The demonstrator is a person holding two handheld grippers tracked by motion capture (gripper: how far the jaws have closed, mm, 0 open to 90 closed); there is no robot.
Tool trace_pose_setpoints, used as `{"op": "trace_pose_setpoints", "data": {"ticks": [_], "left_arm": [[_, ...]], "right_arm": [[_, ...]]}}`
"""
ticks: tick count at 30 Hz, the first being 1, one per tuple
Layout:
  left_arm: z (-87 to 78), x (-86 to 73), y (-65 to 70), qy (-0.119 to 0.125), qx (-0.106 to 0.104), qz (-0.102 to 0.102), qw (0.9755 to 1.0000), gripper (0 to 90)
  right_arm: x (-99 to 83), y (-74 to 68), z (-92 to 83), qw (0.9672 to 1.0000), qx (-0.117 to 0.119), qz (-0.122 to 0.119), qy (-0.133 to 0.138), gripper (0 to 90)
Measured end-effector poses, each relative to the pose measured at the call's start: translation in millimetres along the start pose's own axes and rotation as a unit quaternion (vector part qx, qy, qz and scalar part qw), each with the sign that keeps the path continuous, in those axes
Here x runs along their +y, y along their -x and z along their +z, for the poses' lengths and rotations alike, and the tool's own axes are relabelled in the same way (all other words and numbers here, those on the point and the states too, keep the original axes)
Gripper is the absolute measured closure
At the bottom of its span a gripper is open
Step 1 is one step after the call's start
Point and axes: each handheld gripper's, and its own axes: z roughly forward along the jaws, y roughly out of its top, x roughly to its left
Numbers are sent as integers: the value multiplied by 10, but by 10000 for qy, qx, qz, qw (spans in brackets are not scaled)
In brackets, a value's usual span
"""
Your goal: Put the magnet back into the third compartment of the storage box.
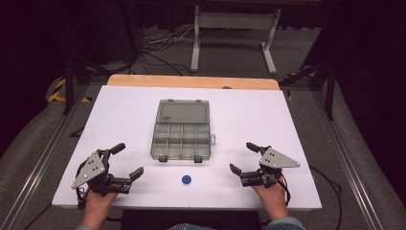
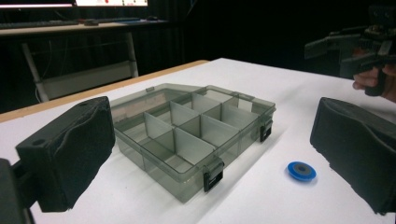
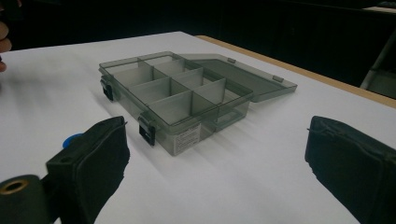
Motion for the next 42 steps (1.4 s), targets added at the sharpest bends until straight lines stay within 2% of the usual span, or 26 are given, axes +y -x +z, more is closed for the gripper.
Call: {"op": "trace_pose_setpoints", "data": {"ticks": [3,6,19,23,28,35,38,42], "left_arm": [[-10,-10,-23,80,-10,-48,10000,8],[-13,-15,-29,130,60,-4,9999,12],[11,-13,-19,-127,116,0,9999,3],[8,-9,-20,-135,84,3,9999,3],[5,-6,-21,-113,59,-31,9999,3],[15,-8,-16,-124,29,-28,9999,4],[16,-8,-15,-141,28,-15,9999,6],[17,-10,-17,-122,33,-31,9999,6]], "right_arm": [[7,-31,9,10000,41,-63,-16,64],[6,-42,19,9999,79,-89,-45,64],[22,-44,23,9999,107,20,-61,63],[22,-31,20,9998,122,117,-50,58],[36,-34,21,9998,144,112,-75,57],[83,-63,55,9995,276,134,-68,56],[147,-112,94,9993,361,47,-35,54],[234,-181,173,9985,543,54,54,54]]}}
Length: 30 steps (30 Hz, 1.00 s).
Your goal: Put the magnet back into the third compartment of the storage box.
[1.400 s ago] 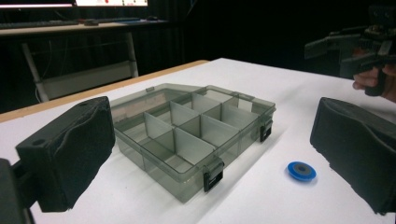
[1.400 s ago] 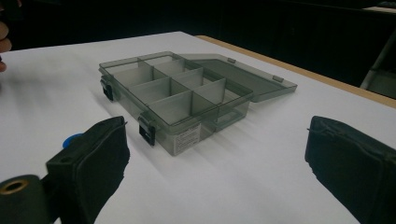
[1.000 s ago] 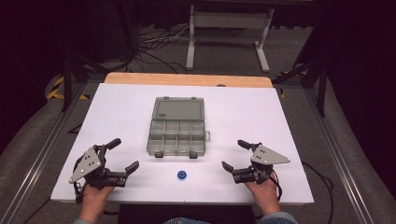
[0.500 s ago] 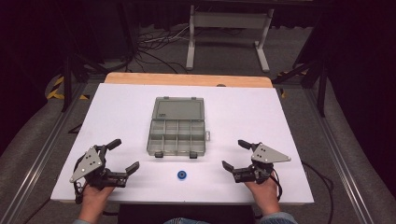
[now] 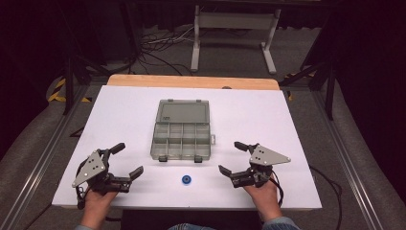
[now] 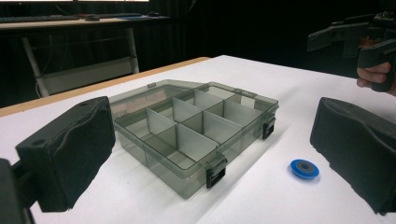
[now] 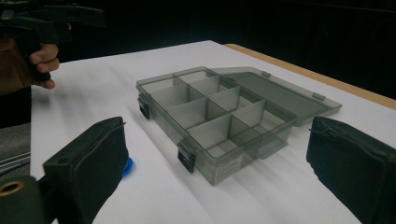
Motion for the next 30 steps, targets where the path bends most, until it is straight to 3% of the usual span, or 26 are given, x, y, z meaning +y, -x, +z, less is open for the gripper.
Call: {"op": "trace_pose_setpoints", "data": {"ticks": [22,28,30], "left_arm": [[-1,-2,-3,9,-19,-16,10000,6],[-6,0,-6,14,-16,-18,10000,6],[-7,0,-7,14,-11,-16,10000,6]], "right_arm": [[218,-173,401,9975,669,-198,-120,50],[246,-209,470,9966,754,-216,-255,46],[264,-219,479,9963,717,-205,-420,32]]}}
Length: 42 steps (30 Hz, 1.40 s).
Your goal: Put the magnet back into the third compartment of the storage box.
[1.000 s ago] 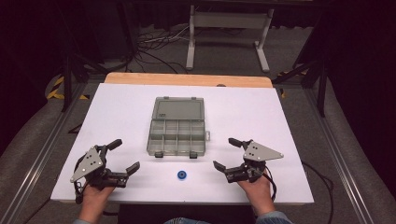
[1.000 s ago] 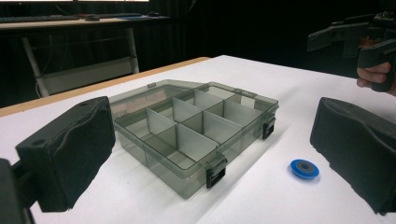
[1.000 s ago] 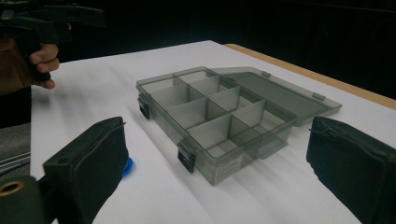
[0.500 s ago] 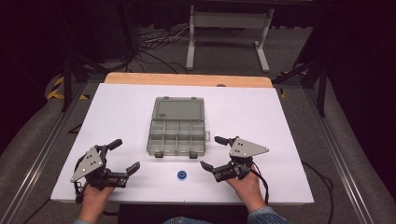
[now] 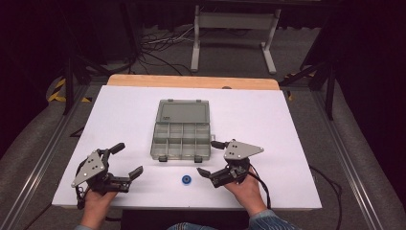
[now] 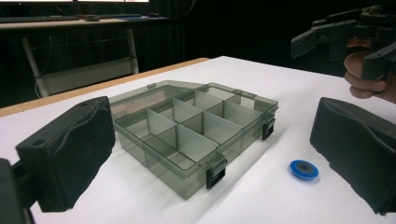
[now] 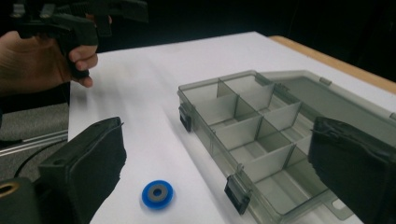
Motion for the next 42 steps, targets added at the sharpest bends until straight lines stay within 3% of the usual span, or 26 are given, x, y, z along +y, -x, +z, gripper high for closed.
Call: {"op": "trace_pose_setpoints", "data": {"ticks": [4,10,11,16,18,20,26,31,38,42], "left_arm": [[1,0,0,-6,-4,3,10000,6],[-4,1,-1,7,9,4,10000,6],[-4,1,-1,7,9,4,10000,6],[-3,0,-1,25,19,-6,10000,6],[-5,1,-1,20,27,-5,10000,6],[-6,2,0,7,20,4,10000,6],[-5,1,-2,20,24,-10,10000,6],[-9,2,-3,7,21,-11,10000,6],[-6,0,-5,21,28,-16,10000,7],[-9,1,-6,10,21,-20,10000,7]], "right_arm": [[36,-5,16,9997,57,48,-253,33],[123,-23,64,9961,266,-107,-839,127],[123,-23,64,9961,266,-107,-839,127],[199,-30,92,9915,334,-243,-1232,158],[245,-32,120,9873,367,-313,-1513,162],[257,-29,128,9860,391,-351,-1585,165],[351,-48,213,9760,532,-458,-2060,165],[412,-70,322,9613,656,-597,-2607,164],[496,-62,391,9481,763,-656,-3017,168],[517,-61,447,9362,875,-731,-3324,178]]}}
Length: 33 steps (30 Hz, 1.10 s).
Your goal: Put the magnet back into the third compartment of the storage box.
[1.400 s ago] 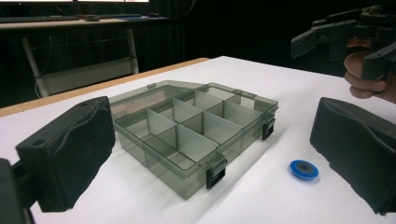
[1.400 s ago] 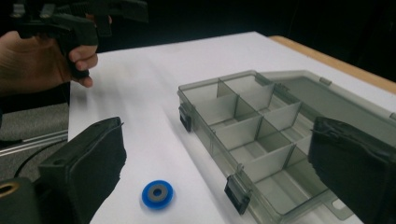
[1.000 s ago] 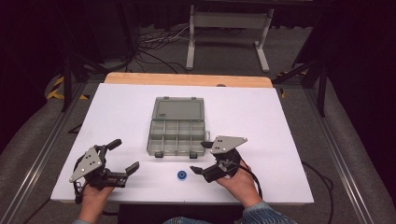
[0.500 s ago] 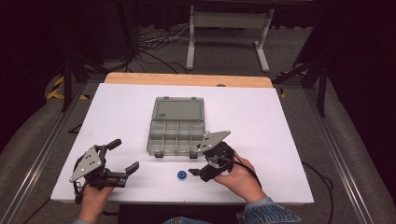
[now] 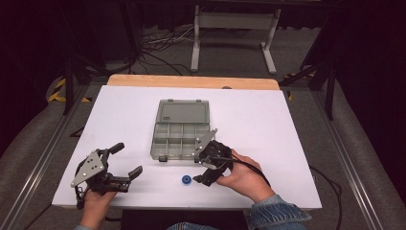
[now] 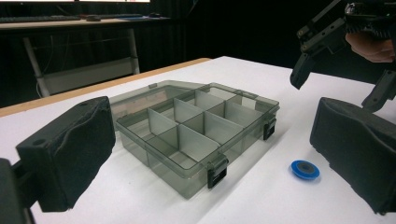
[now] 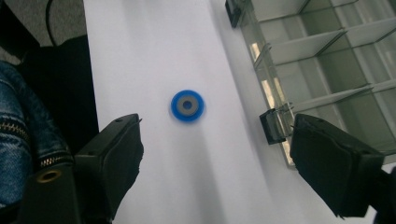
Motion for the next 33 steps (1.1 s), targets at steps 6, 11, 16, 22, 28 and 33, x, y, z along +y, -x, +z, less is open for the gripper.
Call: {"op": "trace_pose_setpoints", "data": {"ticks": [6,11,16,22,28,33], "left_arm": [[0,-1,-1,-4,0,-9,10000,7],[0,-1,-1,-2,2,-9,10000,7],[-2,-2,-4,-7,1,-27,10000,7],[-5,0,-8,-27,-6,0,10000,7],[-4,-2,-6,-18,3,-27,10000,7],[-6,0,-8,-19,2,0,10000,7]], "right_arm": [[62,-17,31,9997,59,-42,-219,200],[87,-22,80,9994,114,-57,-337,208],[107,-27,177,9989,173,-56,-431,208],[110,-23,318,9980,335,-107,-534,211],[119,-49,428,9972,376,-138,-638,210],[132,-74,522,9966,413,-222,-681,216]]}}
